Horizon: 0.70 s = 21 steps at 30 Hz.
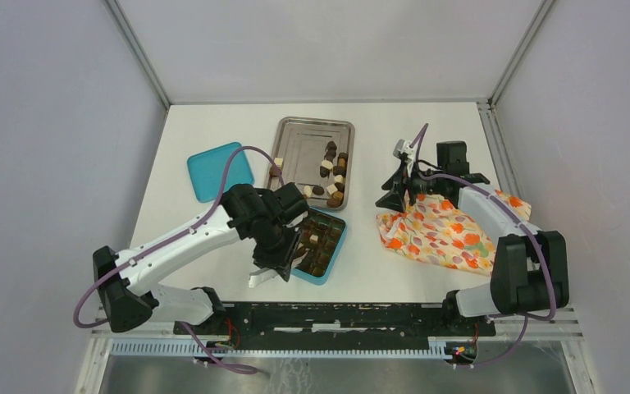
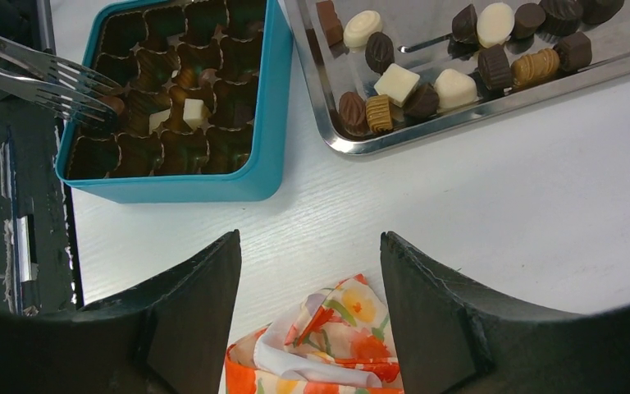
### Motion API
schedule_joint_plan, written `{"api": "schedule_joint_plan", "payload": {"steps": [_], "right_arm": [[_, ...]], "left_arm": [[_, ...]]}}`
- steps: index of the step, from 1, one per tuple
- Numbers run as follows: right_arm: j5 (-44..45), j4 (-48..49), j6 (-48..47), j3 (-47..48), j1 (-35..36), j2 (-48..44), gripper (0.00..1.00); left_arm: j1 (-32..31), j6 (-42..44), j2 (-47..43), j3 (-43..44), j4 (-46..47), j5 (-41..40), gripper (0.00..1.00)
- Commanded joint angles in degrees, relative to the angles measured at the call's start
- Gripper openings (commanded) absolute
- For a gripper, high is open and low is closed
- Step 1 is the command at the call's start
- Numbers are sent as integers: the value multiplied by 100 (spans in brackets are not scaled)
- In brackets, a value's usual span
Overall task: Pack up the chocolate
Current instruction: Place the fake chocolate in the packing box.
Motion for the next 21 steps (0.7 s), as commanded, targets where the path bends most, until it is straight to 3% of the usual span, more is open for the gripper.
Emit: {"api": "schedule_joint_plan", "payload": {"steps": [1,7,21], "right_arm": [[37,233,40,-59,33,-220,69],[72,233,8,-122,34,-278,69],[82,228,17,-95,38,-292,69]], "left_arm": [[-182,-102,138,449,-98,-126,5],[-296,-147,206,471,-308,-324,9],[-512,-193,422,530,-469,-407,29]]}}
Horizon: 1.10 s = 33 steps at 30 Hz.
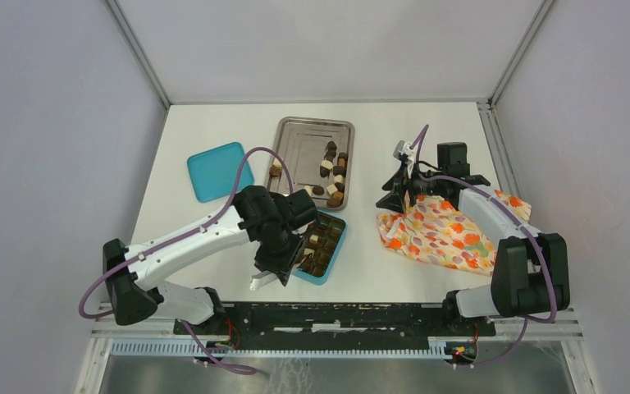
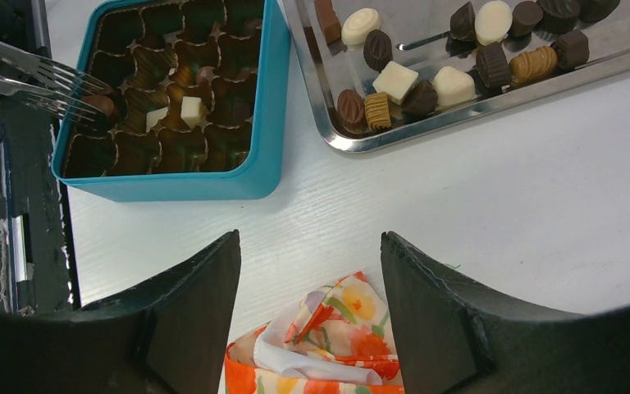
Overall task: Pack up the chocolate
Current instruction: Place the fake chocolate in the packing box, then pick up the fake chocolate from the plate.
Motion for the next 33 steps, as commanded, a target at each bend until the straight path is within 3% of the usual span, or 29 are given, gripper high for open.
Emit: {"api": "schedule_joint_plan", "payload": {"steps": [1,33], "right_arm": [[31,148,7,0,31,-185,69],[-4,155,7,-17,32,-185,69]], "left_arm": [[-68,-195,20,249,-88,-98,31],[-75,-334,-103,263,-131,-156,42]]}}
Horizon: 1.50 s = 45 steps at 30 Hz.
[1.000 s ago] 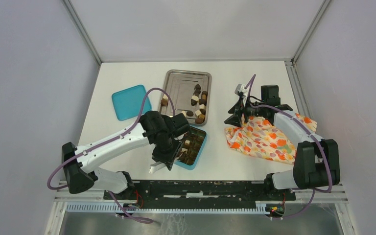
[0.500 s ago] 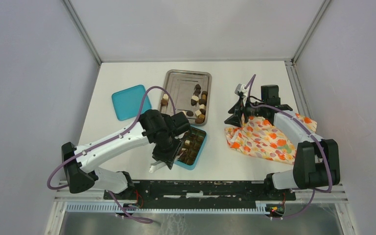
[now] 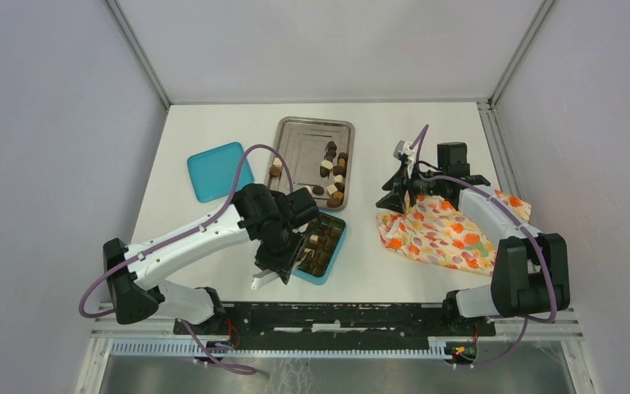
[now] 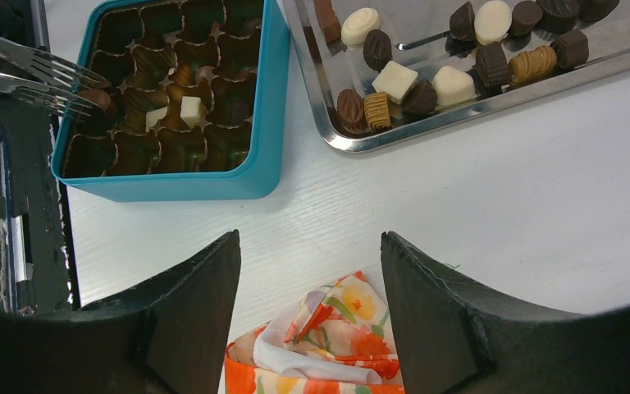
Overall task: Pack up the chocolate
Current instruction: Pick up the fake chocolate from the plate.
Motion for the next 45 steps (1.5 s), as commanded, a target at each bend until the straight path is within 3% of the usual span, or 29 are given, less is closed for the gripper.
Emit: {"api": "schedule_joint_plan", "payload": {"steps": [1,15,23,30,35,45], "right_arm": [[-12,156,7,-17,38,-193,69],[-40,149,0,-25,38,-238,69],[-2,77,-70,0,39,-251,69],[139,-120,-326,58,26,-258,69],[309,-287,-627,25,-56,-396,70],[407,-272,-847,19,-567,-683,71]], "left_arm": [[-29,-255,-158,58,-15,-63,42],[-25,-408,-176,390,24,-298,43],[155,-439,-239,839,842,-601,40],[1303,482,60,949,2232,-396,39],[2005,1209,742,1385,2788,-245,39],[2479,2440,1591,1701,3583,-259,39]]}}
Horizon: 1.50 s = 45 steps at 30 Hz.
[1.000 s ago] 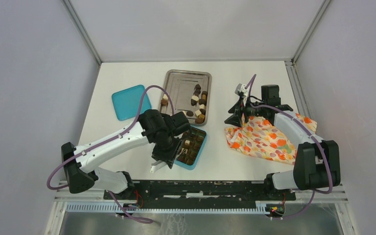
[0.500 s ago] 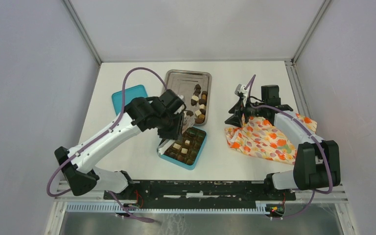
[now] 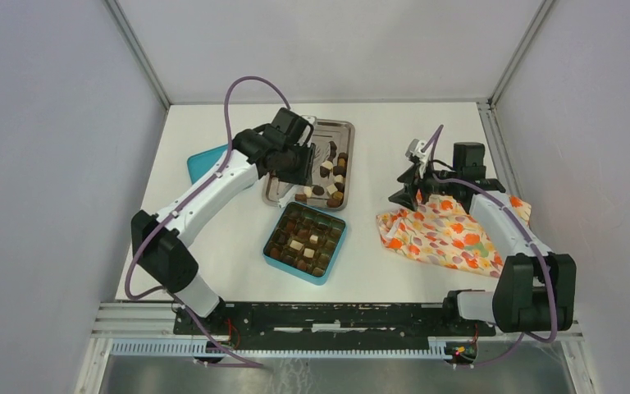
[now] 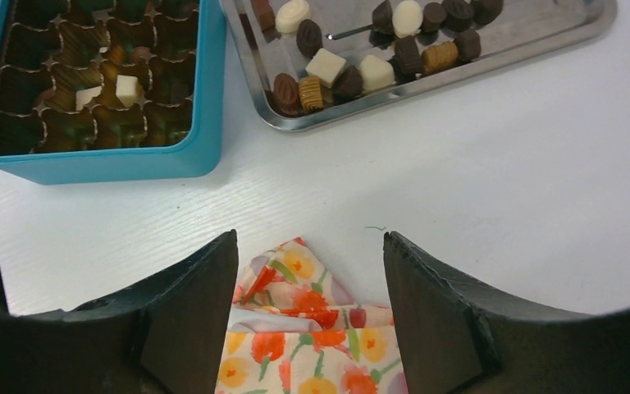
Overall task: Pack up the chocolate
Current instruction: Pick up the fake chocolate from the plate.
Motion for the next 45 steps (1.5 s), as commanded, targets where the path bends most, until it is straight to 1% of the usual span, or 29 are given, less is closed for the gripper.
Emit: {"api": "schedule_joint_plan", "payload": {"steps": [1,7,11,16,21,26,30,37,45], "right_arm": [[32,-35,-177,124,-370,-126,71],[-219,-120,-438,210,-612,65,71],[-476,-2,-462,88,-672,182,72],[-538,159,-480,-200,-701,-110,71],[-559,271,-364,-323,-701,-248,72],[-596,327,-358,-381,-701,-340,72],[-610,289,-361,-371,-701,-311,72],[-589,236,-391,-359,-701,-315,72],[-621,148,-436,-328,-659,-283,72]], "left_arm": [[127,947,239,377,633,143,39],[370,1394,915,720,769,242,39],[430,1420,1332,889,868,-28,39],[439,1152,1828,1142,988,-335,40],[481,810,2318,1707,954,-398,41],[522,538,2810,2484,629,-422,42],[543,364,3222,3106,199,-518,42],[543,-35,3497,3484,61,-619,43],[519,-102,3647,3490,39,-479,43]]}}
